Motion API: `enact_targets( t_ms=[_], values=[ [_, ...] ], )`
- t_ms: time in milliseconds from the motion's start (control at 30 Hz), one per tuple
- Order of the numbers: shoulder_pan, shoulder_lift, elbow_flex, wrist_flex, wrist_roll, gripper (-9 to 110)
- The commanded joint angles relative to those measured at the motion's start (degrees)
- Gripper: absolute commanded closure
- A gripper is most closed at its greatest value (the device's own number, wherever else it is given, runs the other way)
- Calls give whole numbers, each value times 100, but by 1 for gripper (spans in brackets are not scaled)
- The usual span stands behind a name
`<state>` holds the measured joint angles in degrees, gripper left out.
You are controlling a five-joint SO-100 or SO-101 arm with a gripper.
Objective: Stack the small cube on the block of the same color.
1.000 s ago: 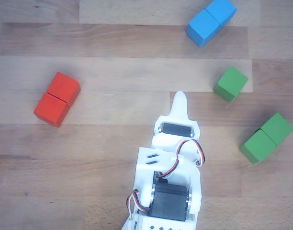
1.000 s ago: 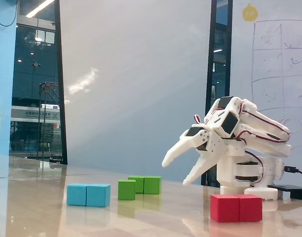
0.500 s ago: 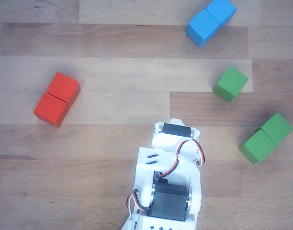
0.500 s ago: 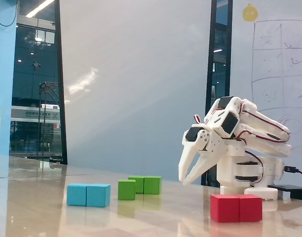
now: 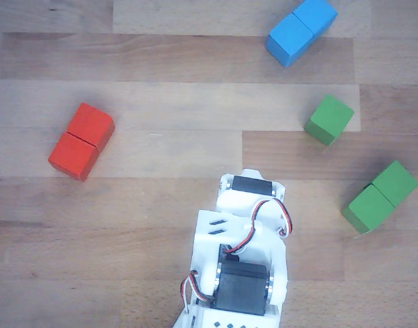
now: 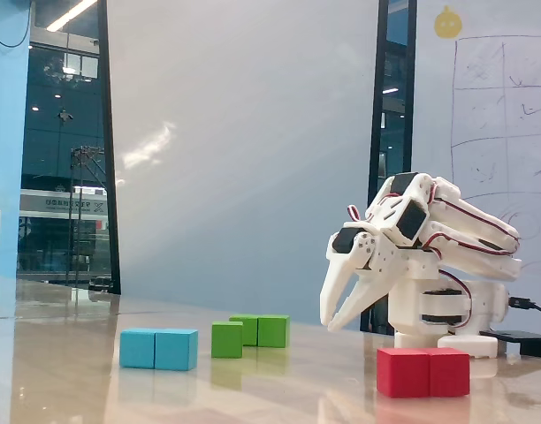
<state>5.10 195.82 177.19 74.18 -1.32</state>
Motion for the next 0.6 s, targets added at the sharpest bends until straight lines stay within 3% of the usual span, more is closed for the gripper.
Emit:
enact_targets(
  t_ms=[0, 567],
  values=[
    [-62, 193, -255, 62, -26, 101],
    [9, 158, -334, -18, -26, 101]
  ],
)
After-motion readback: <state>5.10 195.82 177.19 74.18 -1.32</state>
